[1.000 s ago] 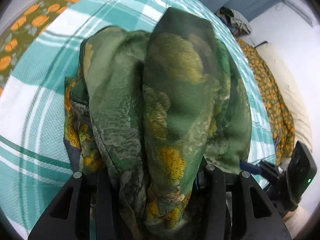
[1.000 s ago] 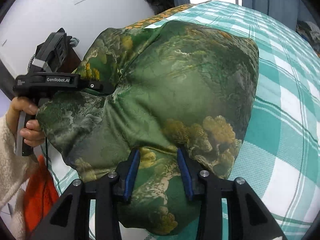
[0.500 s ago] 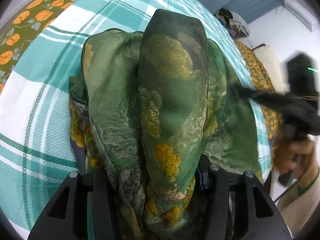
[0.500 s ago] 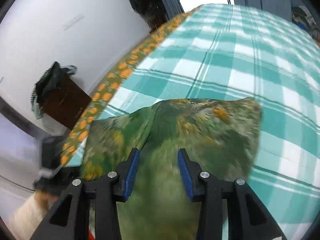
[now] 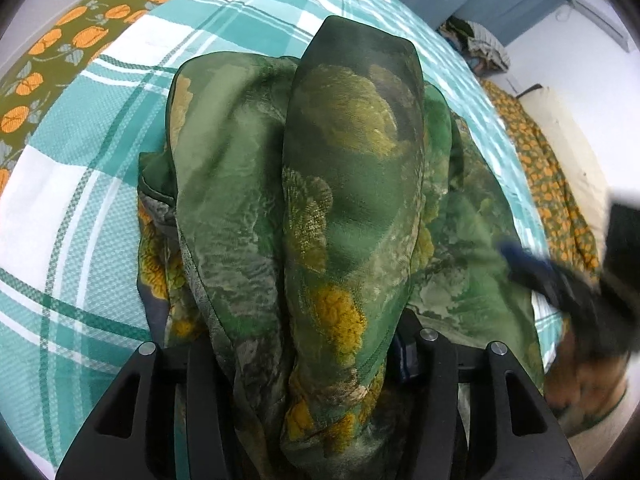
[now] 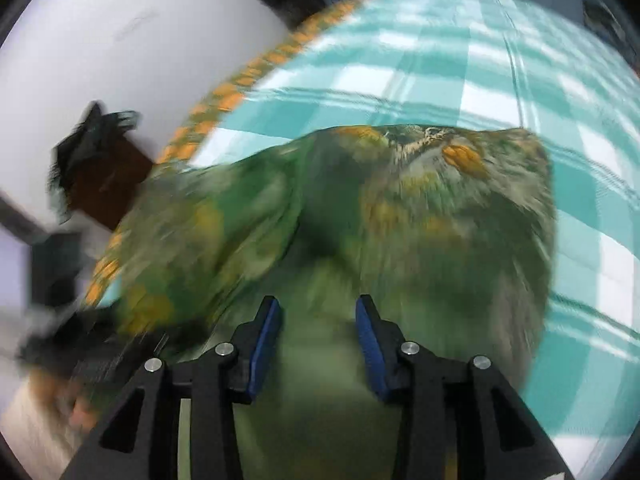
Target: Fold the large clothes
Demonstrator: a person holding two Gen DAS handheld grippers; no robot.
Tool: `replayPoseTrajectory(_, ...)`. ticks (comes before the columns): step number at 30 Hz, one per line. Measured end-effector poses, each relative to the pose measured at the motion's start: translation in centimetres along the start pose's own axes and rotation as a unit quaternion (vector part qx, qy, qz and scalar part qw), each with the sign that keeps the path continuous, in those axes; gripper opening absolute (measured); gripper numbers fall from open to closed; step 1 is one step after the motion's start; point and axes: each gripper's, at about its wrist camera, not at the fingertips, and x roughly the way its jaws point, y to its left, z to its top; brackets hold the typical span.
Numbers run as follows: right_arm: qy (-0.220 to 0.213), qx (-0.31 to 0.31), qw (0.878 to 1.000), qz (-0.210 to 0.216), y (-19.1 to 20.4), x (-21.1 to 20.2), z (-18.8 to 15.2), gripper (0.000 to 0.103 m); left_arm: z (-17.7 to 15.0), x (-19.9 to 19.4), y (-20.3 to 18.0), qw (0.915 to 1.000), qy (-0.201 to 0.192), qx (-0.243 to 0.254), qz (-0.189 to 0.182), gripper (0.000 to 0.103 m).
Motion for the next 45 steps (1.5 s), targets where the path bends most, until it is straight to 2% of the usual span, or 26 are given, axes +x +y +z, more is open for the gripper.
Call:
replayPoseTrajectory(3,-0.013,-0.011,1.0,0.019,0.3,-4.1,-5.1,0.041,-0.1,-0.1,0.6,0.9999,0.0,-0.003,-0.013,0.053)
replayPoseTrajectory(7,-0.013,-0.03,0.999,-0.015,1.8,-7.4,-8.6,0.041,-0.8,-0.7,1.6,0.9998,0.0,-0.002,-0.018,0.054)
replayPoseTrajectory(8,-0.004,-0.027,0.999,-0.029,1.7,-7.6,-9.0,0.041,-0.9,-0.8,1.6,0.9998,-0.001,-0.002,-0.022,0.055)
replayPoseTrajectory(11,0.038,-0.026,0.996,-0.072,0.9,-4.6,-10.0,0.042,-1.3,-0.9,1.5,0.9998,-0.008,0.001,-0.019,0.057)
replayPoseTrajectory(13,0.042,-0.041,0.994,-0.091,0.6,-2.8,-10.5,0.043,-1.5,-0.9,1.3,0.9998,-0.014,0.003,-0.011,0.058)
replayPoseTrajectory(16,0.036,-0.041,0.993,-0.101,0.8,-2.3,-10.5,0.045,-1.7,-1.4,1.5,0.9998,-0.019,-0.004,-0.011,0.059)
replayPoseTrajectory(21,0.058,-0.071,0.986,-0.138,3.1,-4.7,-8.7,0.049,-1.2,-4.1,1.0,0.9995,-0.019,-0.023,-0.012,0.064)
replayPoseTrajectory(23,0.028,-0.086,0.985,-0.149,4.8,-6.2,-7.2,0.049,-1.2,-6.5,1.0,0.9986,-0.025,-0.038,-0.029,0.07)
replayPoseTrajectory(25,-0.005,-0.092,0.986,-0.137,6.2,-7.2,-5.9,0.049,-1.4,-9.2,1.7,0.9968,-0.052,-0.039,-0.046,0.074)
replayPoseTrajectory(27,-0.031,-0.088,0.992,-0.085,7.7,-7.3,-4.6,0.049,-1.8,-11.5,3.4,0.9942,-0.085,-0.048,-0.046,0.082)
replayPoseTrajectory(29,-0.038,-0.089,0.995,-0.033,9.2,-6.1,-3.5,0.049,-2.3,-13.0,6.2,0.9909,-0.112,-0.07,-0.026,0.085)
replayPoseTrajectory(31,-0.043,-0.091,0.995,-0.001,10.3,-3.7,-2.9,0.049,-3.0,-12.7,8.7,0.9879,-0.109,-0.108,-0.024,0.085)
replayPoseTrajectory(33,-0.027,-0.077,0.997,-0.008,10.8,-0.7,-2.7,0.049,-4.3,-11.7,11.7,0.9821,-0.102,-0.154,-0.038,0.085)
replayPoseTrajectory(34,-0.003,-0.063,0.998,-0.01,10.7,1.6,-3.0,0.051,-4.9,-11.2,12.4,0.9804,-0.099,-0.165,-0.042,0.085)
replayPoseTrajectory(36,0.009,-0.06,0.998,-0.015,10.5,3.7,-3.7,0.051,-5.7,-10.2,12.7,0.9798,-0.098,-0.165,-0.057,0.086)
replayPoseTrajectory(40,0.004,-0.078,0.997,-0.024,10.8,3.7,-4.4,0.051,-5.3,-8.3,11.8,0.9776,-0.096,-0.151,-0.111,0.091)
replayPoseTrajectory(42,0.011,-0.08,0.996,-0.024,11.1,3.7,-4.5,0.051,-4.5,-7.4,10.7,0.9768,-0.088,-0.142,-0.134,0.095)
replayPoseTrajectory(44,0.013,-0.085,0.996,-0.027,11.1,3.7,-4.5,0.05,-3.8,-6.4,10.1,0.9725,-0.068,-0.137,-0.176,0.096)
replayPoseTrajectory(45,0.012,-0.088,0.996,-0.031,11.2,3.8,-4.4,0.05,-3.6,-6.1,9.8,0.9734,-0.062,-0.135,-0.174,0.098)
